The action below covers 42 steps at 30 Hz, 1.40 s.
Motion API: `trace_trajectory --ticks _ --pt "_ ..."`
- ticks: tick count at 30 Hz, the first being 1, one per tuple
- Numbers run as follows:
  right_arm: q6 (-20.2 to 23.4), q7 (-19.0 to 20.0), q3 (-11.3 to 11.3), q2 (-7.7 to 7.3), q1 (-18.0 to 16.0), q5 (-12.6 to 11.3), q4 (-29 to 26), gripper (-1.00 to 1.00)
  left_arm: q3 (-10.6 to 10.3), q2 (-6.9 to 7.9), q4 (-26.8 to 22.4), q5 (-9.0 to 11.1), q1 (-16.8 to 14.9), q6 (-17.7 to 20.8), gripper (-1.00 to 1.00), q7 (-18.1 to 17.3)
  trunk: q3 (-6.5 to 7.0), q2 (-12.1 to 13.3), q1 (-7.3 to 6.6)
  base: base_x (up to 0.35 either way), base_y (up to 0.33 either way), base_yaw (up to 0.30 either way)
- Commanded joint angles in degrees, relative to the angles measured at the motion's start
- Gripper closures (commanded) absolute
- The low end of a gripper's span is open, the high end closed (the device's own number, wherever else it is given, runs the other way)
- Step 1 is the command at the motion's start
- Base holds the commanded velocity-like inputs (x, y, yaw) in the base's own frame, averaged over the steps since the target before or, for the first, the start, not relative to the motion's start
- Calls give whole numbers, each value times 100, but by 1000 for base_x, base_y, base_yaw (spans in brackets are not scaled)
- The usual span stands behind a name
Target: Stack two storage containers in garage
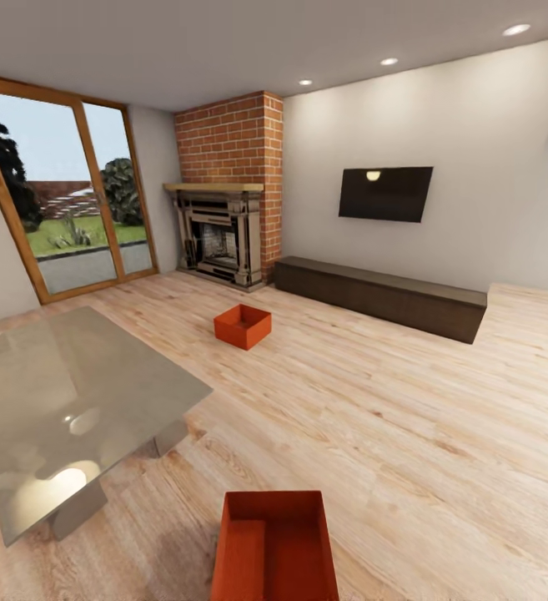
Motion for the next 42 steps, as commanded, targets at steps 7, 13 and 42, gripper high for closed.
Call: trace_trajectory --ticks 7,13,42 --pt "-38 -5 55 2 -7 -44 18 -100 -10 11 -6 68 -1 13 -100 1 -70 -3 0 0 0 0" --pt "-36 -5 57 2 -7 -34 18 -100 -13 9 -6 59 -1 13 -100 1 -126 -3 0 0 0 0" --pt "-36 5 62 2 -5 -8 18 -100 -26 11 -6 59 -1 13 -100 1 -393 -3 0 0 0 0"
